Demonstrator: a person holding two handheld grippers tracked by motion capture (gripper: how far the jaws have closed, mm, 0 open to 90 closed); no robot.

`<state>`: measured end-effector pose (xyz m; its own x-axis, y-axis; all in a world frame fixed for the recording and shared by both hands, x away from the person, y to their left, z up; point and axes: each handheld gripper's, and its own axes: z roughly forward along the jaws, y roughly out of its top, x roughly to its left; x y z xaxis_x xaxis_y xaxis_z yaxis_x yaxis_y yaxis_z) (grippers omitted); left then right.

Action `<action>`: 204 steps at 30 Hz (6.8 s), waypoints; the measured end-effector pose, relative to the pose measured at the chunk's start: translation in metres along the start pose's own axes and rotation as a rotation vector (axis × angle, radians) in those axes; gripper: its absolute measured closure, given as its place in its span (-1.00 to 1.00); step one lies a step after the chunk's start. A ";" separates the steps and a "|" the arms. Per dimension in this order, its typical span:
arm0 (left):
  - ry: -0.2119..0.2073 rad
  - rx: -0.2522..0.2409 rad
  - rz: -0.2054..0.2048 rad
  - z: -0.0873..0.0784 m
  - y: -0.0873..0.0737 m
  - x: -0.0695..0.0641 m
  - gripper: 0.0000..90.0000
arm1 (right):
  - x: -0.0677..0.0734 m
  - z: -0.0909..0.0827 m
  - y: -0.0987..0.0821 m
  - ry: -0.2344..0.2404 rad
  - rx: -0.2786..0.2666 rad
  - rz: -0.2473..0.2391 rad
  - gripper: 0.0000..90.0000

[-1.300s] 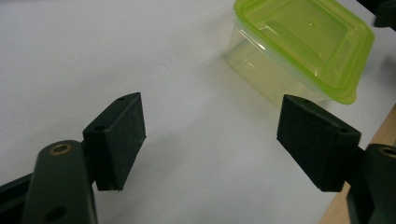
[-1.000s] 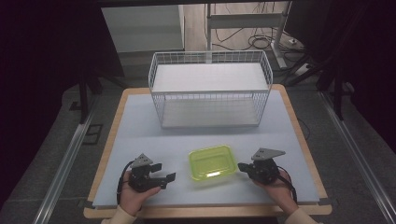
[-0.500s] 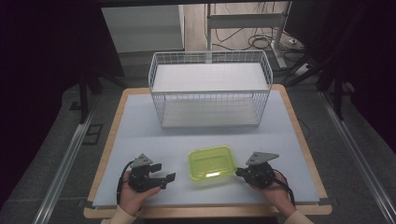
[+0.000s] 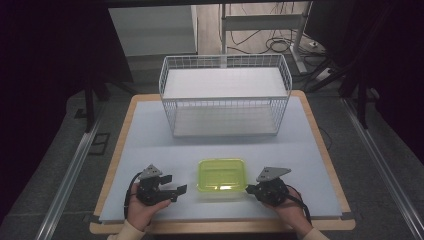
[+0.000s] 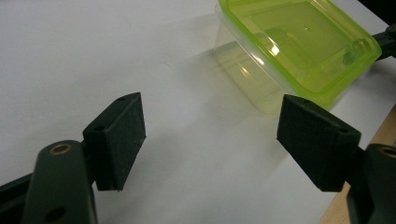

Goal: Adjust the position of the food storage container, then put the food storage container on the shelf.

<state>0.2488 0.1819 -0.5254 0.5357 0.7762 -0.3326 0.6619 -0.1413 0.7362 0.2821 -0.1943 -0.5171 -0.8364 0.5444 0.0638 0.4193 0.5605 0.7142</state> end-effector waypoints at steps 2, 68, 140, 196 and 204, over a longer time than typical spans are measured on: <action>0.000 0.000 0.000 0.000 0.000 0.000 -0.49 | 0.001 0.001 0.000 0.005 -0.001 -0.001 0.99; -0.211 0.008 -0.230 0.018 0.022 0.001 -0.32 | -0.038 -0.018 0.000 0.244 -0.195 0.484 -0.03; -0.317 0.046 -0.277 0.037 0.032 0.000 0.78 | -0.056 0.004 0.011 0.367 -0.154 0.656 0.81; -0.321 -0.016 -0.222 0.017 0.081 -0.007 0.79 | -0.062 -0.033 0.055 0.341 -0.225 0.601 0.82; -0.312 -0.037 -0.196 0.010 0.097 -0.011 0.79 | -0.064 -0.044 0.069 0.332 -0.249 0.580 0.82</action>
<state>0.3125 0.1539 -0.4557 0.5384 0.5604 -0.6294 0.7516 0.0185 0.6594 0.3491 -0.2178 -0.4417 -0.5824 0.4712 0.6624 0.7696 0.0573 0.6359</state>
